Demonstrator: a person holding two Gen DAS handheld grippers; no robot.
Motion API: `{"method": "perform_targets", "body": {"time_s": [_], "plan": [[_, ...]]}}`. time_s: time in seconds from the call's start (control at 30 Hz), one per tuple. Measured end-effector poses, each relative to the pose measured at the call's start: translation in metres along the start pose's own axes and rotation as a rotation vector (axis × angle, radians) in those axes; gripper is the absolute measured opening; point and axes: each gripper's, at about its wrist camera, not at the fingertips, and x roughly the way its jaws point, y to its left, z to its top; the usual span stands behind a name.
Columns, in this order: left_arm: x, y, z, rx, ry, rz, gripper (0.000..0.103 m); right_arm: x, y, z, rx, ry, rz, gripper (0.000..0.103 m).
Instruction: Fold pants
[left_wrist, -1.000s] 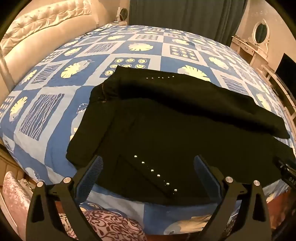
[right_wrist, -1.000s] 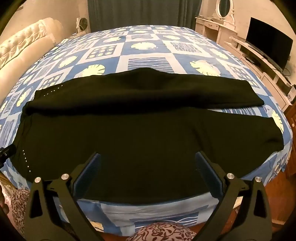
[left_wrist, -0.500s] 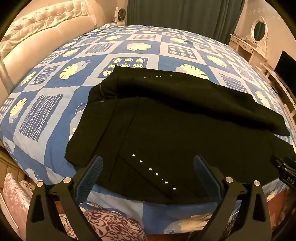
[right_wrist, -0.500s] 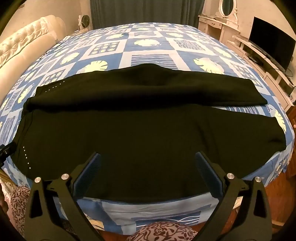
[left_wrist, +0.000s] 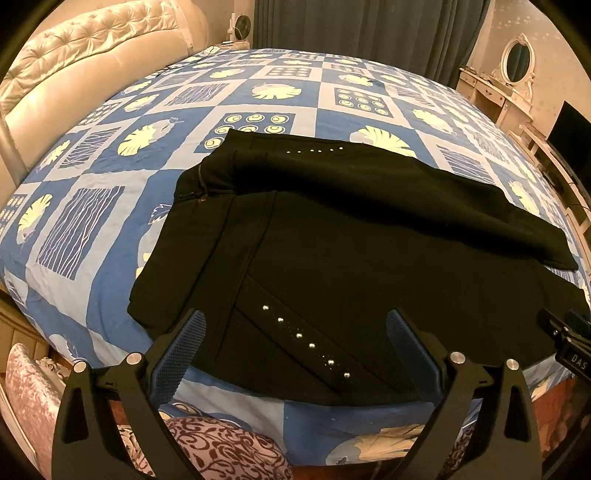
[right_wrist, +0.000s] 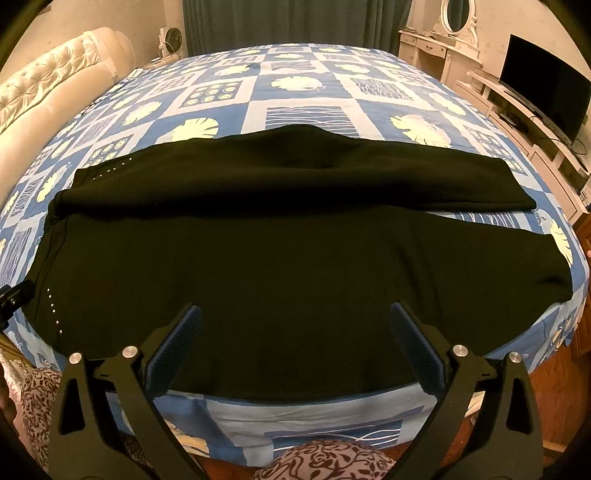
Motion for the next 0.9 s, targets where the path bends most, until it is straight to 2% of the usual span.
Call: {"method": "perform_targets", "body": {"time_s": [0.9], "plan": [[0.0039, -0.0009, -0.0037, -0.004, 0.021, -0.002, 0.098, 0.0018, 0.0057, -0.0033, -0.014, 0.023, 0.014, 0.101]]}}
